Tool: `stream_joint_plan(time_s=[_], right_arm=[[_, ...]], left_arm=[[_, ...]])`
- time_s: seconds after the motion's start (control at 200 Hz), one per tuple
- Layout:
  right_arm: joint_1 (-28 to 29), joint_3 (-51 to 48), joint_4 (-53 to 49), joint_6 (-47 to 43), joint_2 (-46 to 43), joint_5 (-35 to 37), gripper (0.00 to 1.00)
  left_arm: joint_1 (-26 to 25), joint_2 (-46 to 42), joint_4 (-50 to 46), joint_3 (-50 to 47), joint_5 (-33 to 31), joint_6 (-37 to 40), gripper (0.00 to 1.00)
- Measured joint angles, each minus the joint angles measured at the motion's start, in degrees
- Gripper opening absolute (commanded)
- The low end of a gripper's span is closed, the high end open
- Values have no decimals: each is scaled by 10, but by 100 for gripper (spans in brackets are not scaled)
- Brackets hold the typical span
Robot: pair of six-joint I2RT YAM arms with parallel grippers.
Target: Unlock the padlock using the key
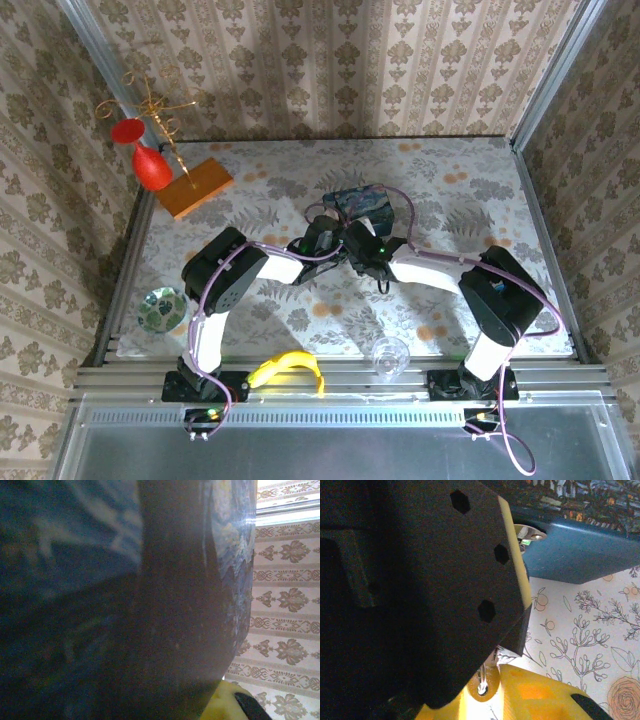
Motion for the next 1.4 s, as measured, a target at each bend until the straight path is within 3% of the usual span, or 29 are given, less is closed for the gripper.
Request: stream_joint_plan(time_s=[0.22,0.765,1.401], right_arm=[[3,-7,15,0,0,16,21],[-7,-29,59,33,-2,3,3],[-178,-192,306,261,-62,-355,0]], left_arm=[[0,-1,0,0,0,-6,0],[0,-2,0,0,-8,-13,0],[-2,-2,18,-4,-2,-38,0]])
